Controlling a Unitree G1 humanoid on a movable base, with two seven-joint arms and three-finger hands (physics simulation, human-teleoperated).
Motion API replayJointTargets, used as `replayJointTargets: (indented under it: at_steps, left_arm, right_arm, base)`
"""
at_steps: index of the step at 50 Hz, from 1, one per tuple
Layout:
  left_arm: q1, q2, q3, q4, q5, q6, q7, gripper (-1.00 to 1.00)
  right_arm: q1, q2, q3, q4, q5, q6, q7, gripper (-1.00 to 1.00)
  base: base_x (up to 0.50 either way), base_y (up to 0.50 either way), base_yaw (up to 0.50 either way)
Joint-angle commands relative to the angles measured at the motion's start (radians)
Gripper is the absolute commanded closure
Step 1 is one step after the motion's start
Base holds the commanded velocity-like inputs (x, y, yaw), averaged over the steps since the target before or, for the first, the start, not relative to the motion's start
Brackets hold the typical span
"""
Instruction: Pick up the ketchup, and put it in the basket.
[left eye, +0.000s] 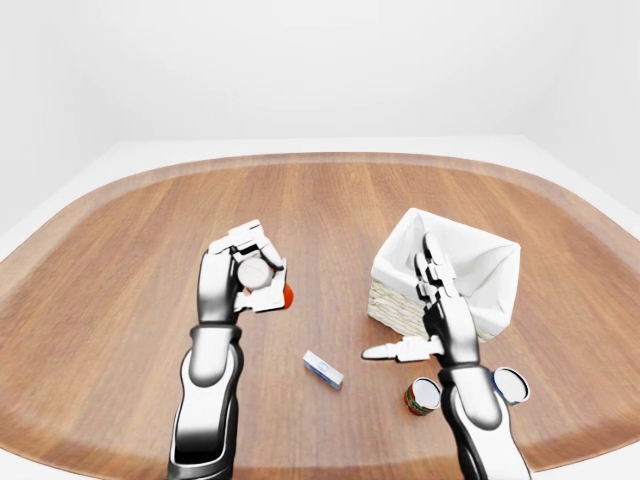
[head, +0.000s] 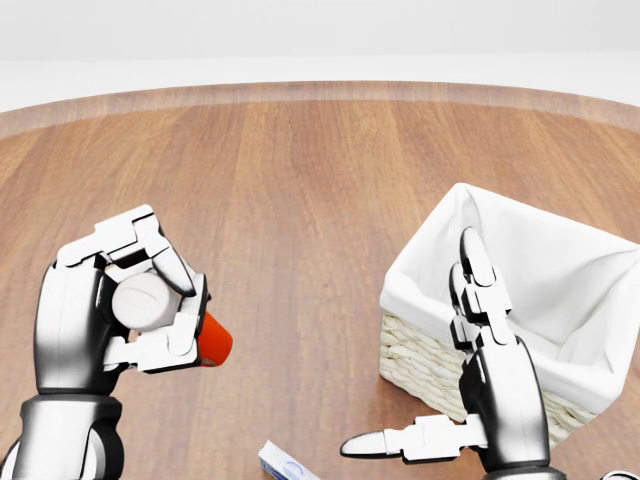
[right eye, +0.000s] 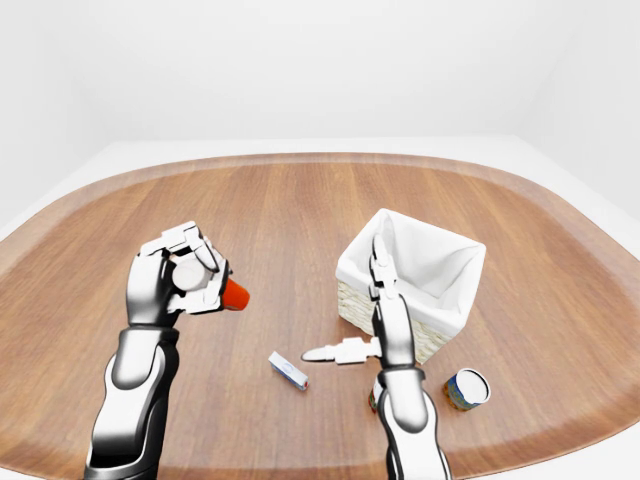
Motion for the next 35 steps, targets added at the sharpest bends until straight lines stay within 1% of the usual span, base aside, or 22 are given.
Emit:
replayJointTargets:
  at_steps: [1, 3, 4, 5, 6, 8, 9, 10, 13, 14, 15, 21, 26, 28, 32, 35]
  left_arm:
    - [-0.038, -0.033, -0.091, -0.103, -0.021, 0.000, 0.080, 1.00]
    - [-0.045, -0.039, -0.105, -0.125, -0.014, 0.000, 0.089, 1.00]
    - [-0.062, -0.049, -0.120, -0.148, -0.012, 0.000, 0.094, 1.00]
    - [-0.063, -0.049, -0.121, -0.149, -0.012, 0.000, 0.095, 1.00]
    - [-0.070, -0.054, -0.140, -0.164, -0.003, 0.000, 0.098, 1.00]
    - [-0.086, -0.063, -0.159, -0.176, 0.005, 0.000, 0.101, 1.00]
    - [-0.086, -0.063, -0.159, -0.176, 0.005, 0.000, 0.101, 1.00]
    - [-0.100, -0.073, -0.179, -0.172, 0.014, 0.000, 0.106, 1.00]
    - [-0.109, -0.091, -0.212, -0.172, 0.025, 0.000, 0.111, 1.00]
    - [-0.109, -0.092, -0.213, -0.172, 0.025, 0.000, 0.111, 1.00]
    - [-0.109, -0.098, -0.230, -0.172, 0.034, 0.000, 0.115, 1.00]
    - [-0.110, -0.120, -0.272, -0.157, 0.050, 0.000, 0.123, 1.00]
    - [-0.088, -0.130, -0.329, -0.174, 0.082, 0.000, 0.132, 1.00]
    - [-0.087, -0.132, -0.333, -0.176, 0.085, 0.000, 0.131, 1.00]
    - [-0.070, -0.145, -0.377, -0.177, 0.097, 0.000, 0.143, 1.00]
    - [-0.067, -0.149, -0.393, -0.180, 0.101, 0.000, 0.146, 1.00]
  right_arm:
    - [0.002, 0.002, 0.003, 0.001, -0.003, 0.000, 0.003, -1.00]
    - [0.003, 0.001, 0.001, -0.006, -0.001, 0.000, 0.003, -1.00]
    - [-0.001, 0.000, -0.005, -0.001, 0.005, 0.000, 0.005, -1.00]
    - [-0.001, 0.000, -0.006, 0.000, 0.005, 0.000, 0.005, -1.00]
    - [0.001, 0.001, -0.005, -0.002, 0.006, 0.000, 0.006, -1.00]
    - [0.002, 0.001, -0.004, -0.006, 0.007, 0.000, 0.008, -1.00]
    - [0.002, 0.001, -0.004, -0.006, 0.007, 0.000, 0.008, -1.00]
    - [0.003, 0.001, -0.004, -0.011, 0.008, 0.000, 0.009, -1.00]
    - [0.003, 0.001, -0.006, -0.008, 0.011, 0.000, 0.009, -1.00]
    - [0.003, 0.001, -0.006, -0.008, 0.011, 0.000, 0.009, -1.00]
    - [0.002, 0.000, -0.007, -0.006, 0.012, 0.000, 0.010, -1.00]
    - [0.008, 0.000, -0.013, -0.023, 0.018, 0.000, 0.015, -1.00]
    - [0.004, 0.002, -0.014, -0.016, 0.015, 0.000, 0.013, -1.00]
    - [0.005, 0.002, -0.014, -0.020, 0.015, 0.000, 0.013, -1.00]
    - [0.009, 0.001, -0.016, -0.031, 0.018, 0.000, 0.014, -1.00]
    - [0.015, 0.001, -0.012, -0.036, 0.017, 0.000, 0.014, -1.00]
  base:
    - [0.00, 0.00, 0.00]
    - [0.00, 0.00, 0.00]
    - [0.00, 0.00, 0.00]
    - [0.00, 0.00, 0.00]
    - [0.00, 0.00, 0.00]
    - [0.00, 0.00, 0.00]
    - [0.00, 0.00, 0.00]
    - [0.00, 0.00, 0.00]
    - [0.00, 0.00, 0.00]
    - [0.00, 0.00, 0.00]
    - [0.00, 0.00, 0.00]
    - [0.00, 0.00, 0.00]
    - [0.00, 0.00, 0.00]
    - [0.00, 0.00, 0.00]
    - [0.00, 0.00, 0.00]
    - [0.00, 0.00, 0.00]
